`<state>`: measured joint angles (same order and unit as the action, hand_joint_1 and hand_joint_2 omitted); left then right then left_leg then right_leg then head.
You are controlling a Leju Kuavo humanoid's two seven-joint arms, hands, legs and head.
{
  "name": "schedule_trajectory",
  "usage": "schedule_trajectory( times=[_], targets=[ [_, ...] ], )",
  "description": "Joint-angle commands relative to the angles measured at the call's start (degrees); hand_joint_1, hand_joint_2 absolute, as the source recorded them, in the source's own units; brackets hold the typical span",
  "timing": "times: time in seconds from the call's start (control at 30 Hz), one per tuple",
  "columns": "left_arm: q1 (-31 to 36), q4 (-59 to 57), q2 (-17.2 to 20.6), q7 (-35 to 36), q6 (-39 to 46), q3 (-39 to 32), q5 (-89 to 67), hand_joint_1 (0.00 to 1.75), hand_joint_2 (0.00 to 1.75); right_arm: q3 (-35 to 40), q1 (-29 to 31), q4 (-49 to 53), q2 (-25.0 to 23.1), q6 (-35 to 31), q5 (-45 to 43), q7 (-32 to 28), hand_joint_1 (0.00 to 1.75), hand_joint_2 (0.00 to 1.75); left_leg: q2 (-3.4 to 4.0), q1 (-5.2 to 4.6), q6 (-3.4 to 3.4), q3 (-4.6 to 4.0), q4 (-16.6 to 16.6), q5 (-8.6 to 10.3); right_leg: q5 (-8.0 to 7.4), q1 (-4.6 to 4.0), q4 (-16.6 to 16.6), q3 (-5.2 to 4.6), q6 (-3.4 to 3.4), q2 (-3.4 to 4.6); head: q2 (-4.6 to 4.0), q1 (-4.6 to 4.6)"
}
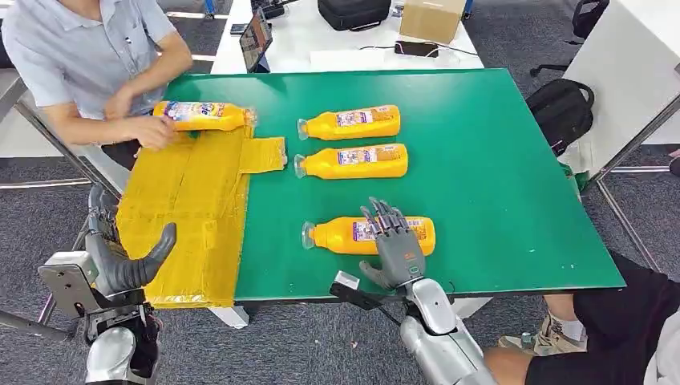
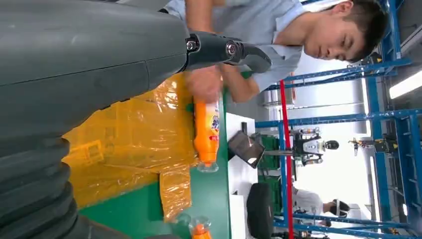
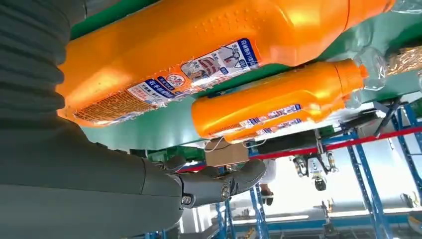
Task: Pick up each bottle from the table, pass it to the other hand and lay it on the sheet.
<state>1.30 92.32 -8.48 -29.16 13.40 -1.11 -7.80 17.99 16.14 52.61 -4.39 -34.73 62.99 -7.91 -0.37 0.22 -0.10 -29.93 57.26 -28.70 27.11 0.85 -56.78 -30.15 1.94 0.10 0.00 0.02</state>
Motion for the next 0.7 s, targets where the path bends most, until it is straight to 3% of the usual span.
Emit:
schedule_trajectory(
  times=[0.03,0.2,0.4,0.53,0.7],
  targets=[
    [1.0,-0.6,0.6,0.3,-1.4,2.5,-1.0,0.0,1.75,-1.1,3.5,-4.3,0.0,4.2,0.5,3.6,0.0,1.75,0.01,0.03,0.0,-0.09,0.0,0.05,-0.07,-0.04,0.0,-0.07,-0.06,-0.02,0.0,0.02],
    [1.5,-0.2,0.4,1.4,-1.7,2.8,-1.4,0.0,1.75,-0.8,3.7,-5.5,0.0,5.9,3.3,8.3,0.0,1.75,0.01,0.0,0.0,-0.07,0.0,0.04,-0.05,-0.01,0.0,-0.06,-0.04,-0.01,0.0,0.02],
    [1.0,-0.1,0.2,3.7,-3.8,2.0,-0.1,0.0,1.75,-2.0,4.4,-7.5,2.0,8.7,12.1,20.0,0.0,1.75,0.0,0.01,-0.01,-0.07,0.0,0.06,-0.06,-0.02,0.0,-0.05,-0.07,-0.04,0.0,0.0],
    [2.4,-3.1,0.2,4.0,-4.1,3.2,-0.1,0.0,1.75,-4.8,9.3,-15.8,3.0,7.3,12.1,18.5,0.0,1.75,-0.04,-0.03,0.02,-0.06,0.0,0.07,-0.06,0.02,0.0,-0.04,-0.03,-0.06,0.0,0.0],
    [2.7,-3.5,0.4,4.0,-4.1,3.4,-0.1,0.0,1.75,-5.2,10.3,-17.2,2.4,7.5,11.9,17.8,0.0,1.75,-0.04,0.03,0.0,-0.05,0.0,0.11,-0.11,-0.04,0.0,-0.01,-0.07,-0.09,0.0,0.02]
  ],
)
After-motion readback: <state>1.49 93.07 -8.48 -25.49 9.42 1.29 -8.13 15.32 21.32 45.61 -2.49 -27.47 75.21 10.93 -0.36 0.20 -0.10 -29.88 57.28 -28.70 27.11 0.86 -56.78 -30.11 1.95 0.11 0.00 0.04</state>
